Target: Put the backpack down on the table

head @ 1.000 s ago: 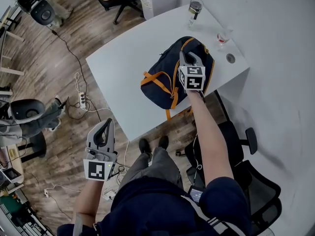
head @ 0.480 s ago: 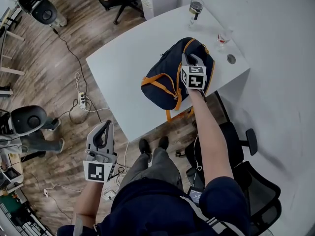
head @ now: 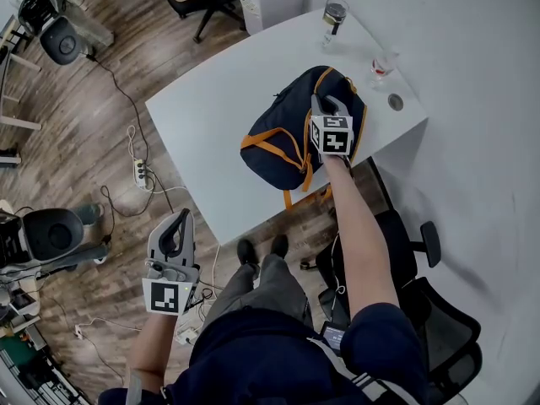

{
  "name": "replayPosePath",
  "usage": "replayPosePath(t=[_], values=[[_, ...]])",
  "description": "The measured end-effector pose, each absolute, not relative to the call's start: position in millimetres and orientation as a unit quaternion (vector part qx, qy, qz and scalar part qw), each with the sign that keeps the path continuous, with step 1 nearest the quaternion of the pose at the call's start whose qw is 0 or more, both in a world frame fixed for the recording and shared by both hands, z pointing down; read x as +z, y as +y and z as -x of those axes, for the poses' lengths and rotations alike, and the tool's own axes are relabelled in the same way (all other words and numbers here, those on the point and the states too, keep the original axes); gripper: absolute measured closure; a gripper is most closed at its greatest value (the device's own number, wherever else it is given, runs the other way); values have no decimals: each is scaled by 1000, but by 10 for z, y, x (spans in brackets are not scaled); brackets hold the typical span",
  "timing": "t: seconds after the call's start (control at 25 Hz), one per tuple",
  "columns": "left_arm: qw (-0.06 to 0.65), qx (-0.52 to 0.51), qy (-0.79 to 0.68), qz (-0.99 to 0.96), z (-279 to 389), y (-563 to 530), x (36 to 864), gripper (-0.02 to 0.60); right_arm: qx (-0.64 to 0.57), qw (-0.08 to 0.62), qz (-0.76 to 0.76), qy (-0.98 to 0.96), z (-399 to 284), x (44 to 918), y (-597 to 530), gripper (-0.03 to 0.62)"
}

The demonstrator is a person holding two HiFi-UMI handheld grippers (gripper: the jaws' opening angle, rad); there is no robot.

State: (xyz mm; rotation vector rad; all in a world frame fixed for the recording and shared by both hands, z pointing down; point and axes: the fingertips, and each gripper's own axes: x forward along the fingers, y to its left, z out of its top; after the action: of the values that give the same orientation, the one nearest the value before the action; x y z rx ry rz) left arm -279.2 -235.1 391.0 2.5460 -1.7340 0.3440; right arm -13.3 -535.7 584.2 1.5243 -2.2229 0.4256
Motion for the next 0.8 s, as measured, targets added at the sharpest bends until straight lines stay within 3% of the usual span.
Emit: replayPosePath(t=[0.6,0.8], values=[[-15,111,-551,-827,2825,-2341,3905,578,169,226,-544,-790,106,5957,-5379,566],[9,113,-558,-822,2830,-2346,3918,577,178,234,-542,-787,93,6005,-5380,565]])
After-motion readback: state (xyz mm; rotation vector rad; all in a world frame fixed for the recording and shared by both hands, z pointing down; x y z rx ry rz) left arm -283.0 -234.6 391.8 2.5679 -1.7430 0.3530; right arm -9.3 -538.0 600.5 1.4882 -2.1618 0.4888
